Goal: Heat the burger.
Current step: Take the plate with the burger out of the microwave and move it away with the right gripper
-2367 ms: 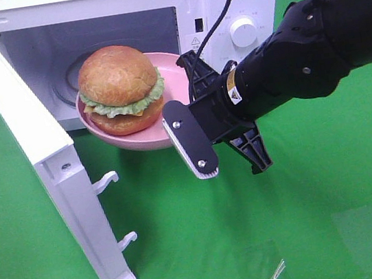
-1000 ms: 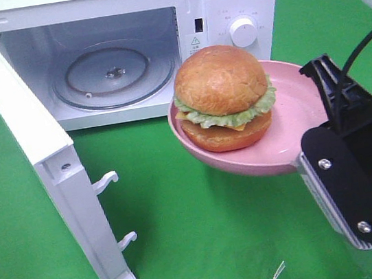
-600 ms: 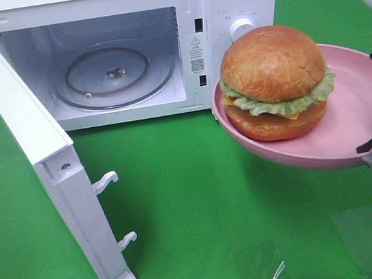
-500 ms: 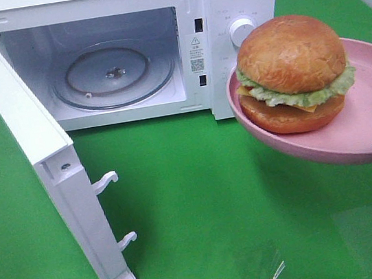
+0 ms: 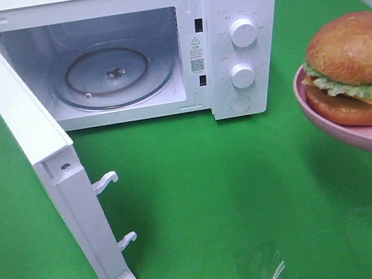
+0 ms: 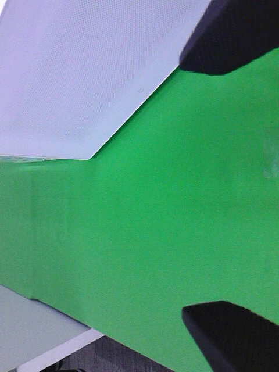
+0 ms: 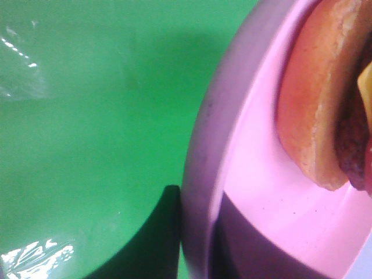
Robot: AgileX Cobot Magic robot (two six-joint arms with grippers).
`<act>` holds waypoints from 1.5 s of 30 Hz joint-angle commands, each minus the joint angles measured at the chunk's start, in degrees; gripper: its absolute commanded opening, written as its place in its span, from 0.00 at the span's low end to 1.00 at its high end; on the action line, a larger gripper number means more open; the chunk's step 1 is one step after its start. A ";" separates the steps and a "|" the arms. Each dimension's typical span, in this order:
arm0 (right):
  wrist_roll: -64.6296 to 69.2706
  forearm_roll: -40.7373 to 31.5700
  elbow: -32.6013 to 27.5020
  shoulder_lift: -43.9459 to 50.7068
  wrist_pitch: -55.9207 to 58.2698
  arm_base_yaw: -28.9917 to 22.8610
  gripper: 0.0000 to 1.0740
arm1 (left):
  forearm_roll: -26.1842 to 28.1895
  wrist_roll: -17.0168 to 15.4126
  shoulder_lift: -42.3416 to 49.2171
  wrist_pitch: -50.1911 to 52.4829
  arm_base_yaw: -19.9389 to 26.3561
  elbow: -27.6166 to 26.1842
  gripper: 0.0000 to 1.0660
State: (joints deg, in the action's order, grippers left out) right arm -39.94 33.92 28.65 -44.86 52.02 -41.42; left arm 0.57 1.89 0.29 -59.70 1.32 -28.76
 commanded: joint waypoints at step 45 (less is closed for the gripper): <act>48.36 14.61 12.03 -17.59 16.79 -0.06 0.00 | 0.06 0.11 1.03 0.34 0.06 0.11 0.92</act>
State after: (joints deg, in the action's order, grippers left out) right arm 6.25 44.58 38.62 -60.68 67.32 -41.42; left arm 0.57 1.89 0.29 -59.70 1.32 -28.76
